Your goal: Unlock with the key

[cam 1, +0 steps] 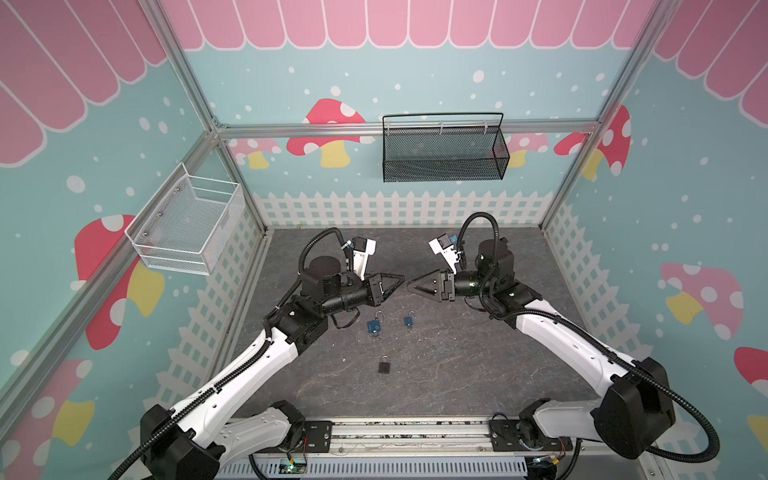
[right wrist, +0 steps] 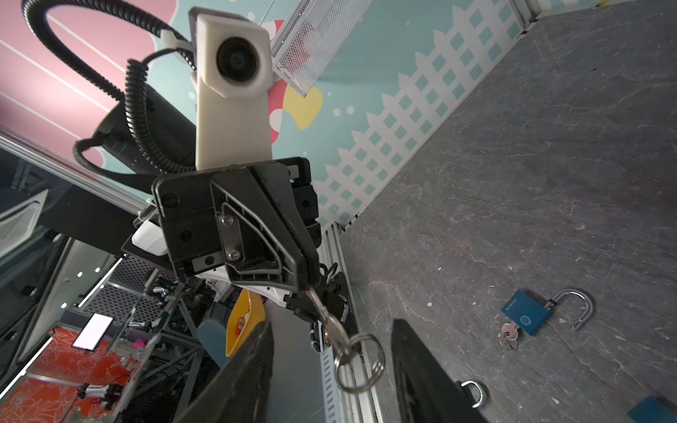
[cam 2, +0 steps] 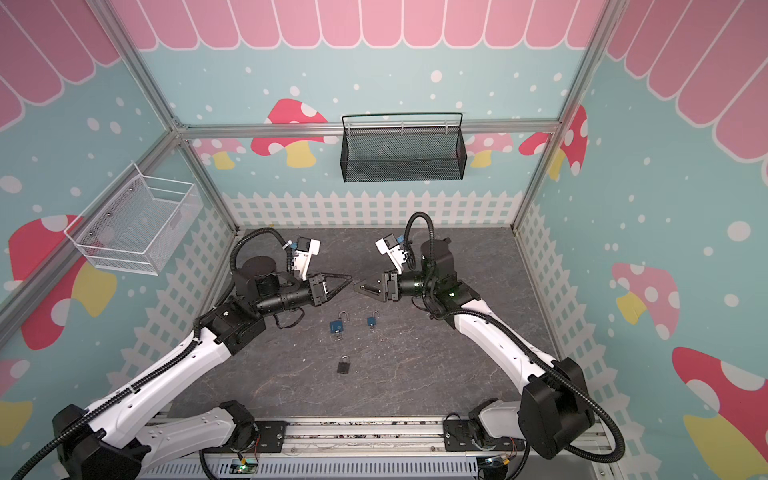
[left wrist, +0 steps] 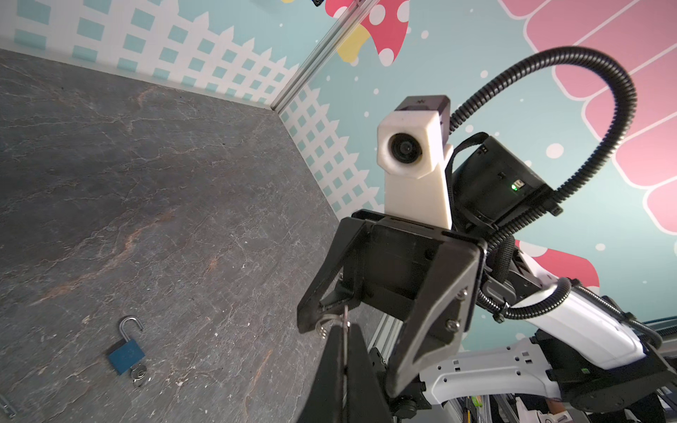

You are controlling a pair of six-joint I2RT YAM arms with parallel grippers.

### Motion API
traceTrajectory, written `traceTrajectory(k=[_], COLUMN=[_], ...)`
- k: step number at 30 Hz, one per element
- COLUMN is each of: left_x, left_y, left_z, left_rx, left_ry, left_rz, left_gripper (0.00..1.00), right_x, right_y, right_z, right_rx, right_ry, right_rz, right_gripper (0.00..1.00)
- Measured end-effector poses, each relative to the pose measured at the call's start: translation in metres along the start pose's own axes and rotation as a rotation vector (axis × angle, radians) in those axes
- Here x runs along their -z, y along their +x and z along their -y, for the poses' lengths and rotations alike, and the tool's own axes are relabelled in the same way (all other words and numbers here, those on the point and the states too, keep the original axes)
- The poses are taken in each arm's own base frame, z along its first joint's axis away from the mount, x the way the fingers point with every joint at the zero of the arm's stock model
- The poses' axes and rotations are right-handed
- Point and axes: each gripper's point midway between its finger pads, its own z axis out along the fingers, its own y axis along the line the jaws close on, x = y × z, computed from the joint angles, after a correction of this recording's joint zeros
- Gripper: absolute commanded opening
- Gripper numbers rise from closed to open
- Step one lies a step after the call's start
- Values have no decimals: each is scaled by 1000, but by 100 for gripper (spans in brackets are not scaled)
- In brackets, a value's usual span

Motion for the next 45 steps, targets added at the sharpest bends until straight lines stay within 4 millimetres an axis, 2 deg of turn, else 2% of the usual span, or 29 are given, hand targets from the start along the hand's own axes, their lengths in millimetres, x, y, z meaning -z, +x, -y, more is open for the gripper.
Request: traceTrajectory(k=[16,26,35,43,44,45], left_x=[-1,0,-1,0,0,0], left_y=[3,-1,-5,-8,-8,-8], left_z=[-1,2,-1,0,0,-1], left_rx=[2,-3,0,-1,0,3], left_ry=[-2,2,-6,-6,-7,-10], left_rz=[-14,-6,1,4,3,3], left_gripper=[0,0,0,0,2,10], right_x=[0,1,1,1,1,2], right_y=[0,-1,-3,-5,-5,-5], right_z=[-5,-4,-6,-8,-8,-7], right_rx=[13,10,18,25,25,24], right_ry=[-22,-21,-27,-34,-33,-32], right_rz=[-9,-7,1,4,4,5], right_gripper=[21,14,1,0,0,0])
